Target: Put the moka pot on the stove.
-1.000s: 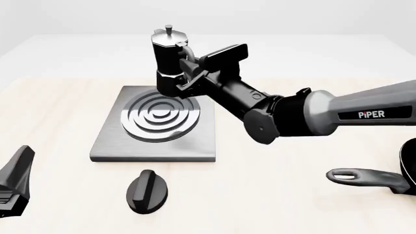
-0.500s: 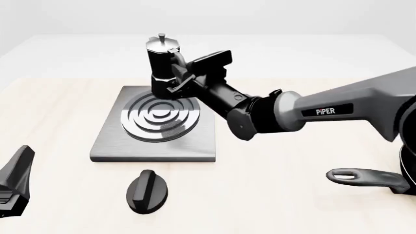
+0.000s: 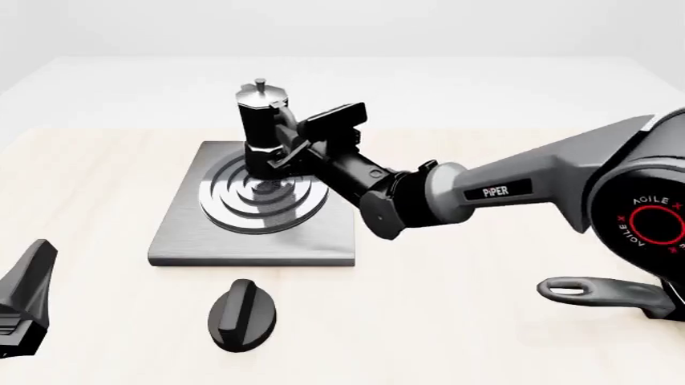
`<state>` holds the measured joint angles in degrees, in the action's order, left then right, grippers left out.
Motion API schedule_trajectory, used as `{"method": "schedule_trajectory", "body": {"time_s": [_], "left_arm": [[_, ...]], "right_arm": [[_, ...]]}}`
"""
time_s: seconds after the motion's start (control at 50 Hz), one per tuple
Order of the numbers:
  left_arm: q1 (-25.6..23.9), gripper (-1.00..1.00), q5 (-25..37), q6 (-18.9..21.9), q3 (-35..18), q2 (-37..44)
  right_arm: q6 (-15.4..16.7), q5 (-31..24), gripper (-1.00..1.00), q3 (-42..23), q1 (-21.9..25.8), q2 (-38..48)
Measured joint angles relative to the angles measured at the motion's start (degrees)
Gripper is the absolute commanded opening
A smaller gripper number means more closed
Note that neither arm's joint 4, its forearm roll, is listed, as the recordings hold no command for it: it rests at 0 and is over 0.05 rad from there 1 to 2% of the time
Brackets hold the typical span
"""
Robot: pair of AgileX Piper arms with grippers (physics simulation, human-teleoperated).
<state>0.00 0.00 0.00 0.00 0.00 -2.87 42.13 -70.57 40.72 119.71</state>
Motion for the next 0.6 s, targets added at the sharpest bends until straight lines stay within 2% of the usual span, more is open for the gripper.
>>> {"method": "schedule_trajectory", "body": {"time_s": [0.6], "left_arm": [[0.0, 1.00, 0.0, 0.0, 0.0, 0.0]], "right_arm": [[-0.4, -0.4, -1.00, -1.2, 0.6, 2.8]]}}
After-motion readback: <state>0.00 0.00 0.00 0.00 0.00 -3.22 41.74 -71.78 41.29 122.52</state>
